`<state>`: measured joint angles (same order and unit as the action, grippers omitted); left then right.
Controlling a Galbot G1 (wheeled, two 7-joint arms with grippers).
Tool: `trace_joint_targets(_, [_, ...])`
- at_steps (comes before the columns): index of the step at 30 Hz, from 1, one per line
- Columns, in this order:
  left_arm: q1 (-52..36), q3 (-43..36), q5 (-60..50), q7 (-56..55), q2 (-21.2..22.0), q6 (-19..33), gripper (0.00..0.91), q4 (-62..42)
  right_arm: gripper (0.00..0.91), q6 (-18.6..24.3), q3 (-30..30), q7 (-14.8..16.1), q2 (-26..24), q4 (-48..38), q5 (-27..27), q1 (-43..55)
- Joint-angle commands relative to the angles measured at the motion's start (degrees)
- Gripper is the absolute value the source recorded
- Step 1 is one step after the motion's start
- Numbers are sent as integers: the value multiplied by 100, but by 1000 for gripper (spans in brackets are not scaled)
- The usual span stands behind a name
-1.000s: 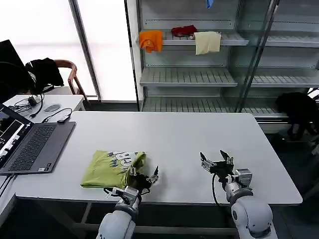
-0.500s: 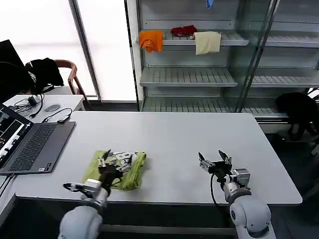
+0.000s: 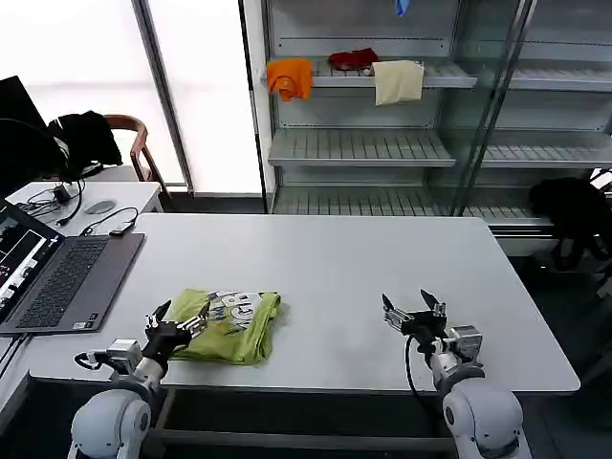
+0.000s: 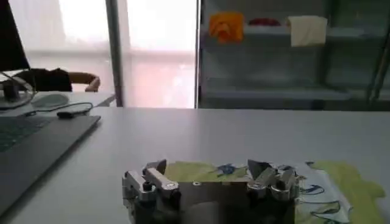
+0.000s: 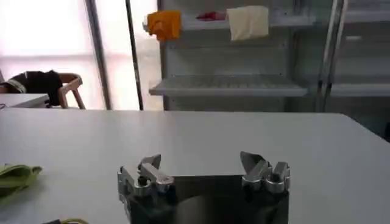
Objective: Fold and organize the clothes.
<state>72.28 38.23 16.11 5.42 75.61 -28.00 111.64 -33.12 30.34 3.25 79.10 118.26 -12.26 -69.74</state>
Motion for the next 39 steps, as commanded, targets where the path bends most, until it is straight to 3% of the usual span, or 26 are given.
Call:
trace_joint_targets(1, [-195,279,241,80,-116,89,907,-958,907,-1,-12,-3,19,3,2,-14])
trace_joint_targets(10, [-228,267,475,148,-67,4,907,-1078,907,-2,-83,-10,28,3,23,9])
trace_joint_targets(18, [-290,361,1460,80,-19,-271,887,-1062,907,-1,-38,-4,-19,24,16,-41])
trace_joint_targets(20, [-296,388,1718,61,-16,-338,806,-1077,907,-1,-33,-5,-20,31,14,-49])
trace_joint_targets(22, [-276,386,1734,68,-17,-332,645,-1082,907,0,-33,-9,-18,35,16,-54])
trace_joint_targets(23, [-255,380,1761,70,-17,-333,443,-1065,907,0,-34,-10,-12,38,16,-56])
trace_joint_targets(31, [-142,263,1451,104,34,-309,20,-864,907,-1,-59,-28,29,83,30,-57])
trace_joint_targets(39, [-112,155,1005,61,70,-97,0,-741,907,0,-38,-41,40,96,43,-84])
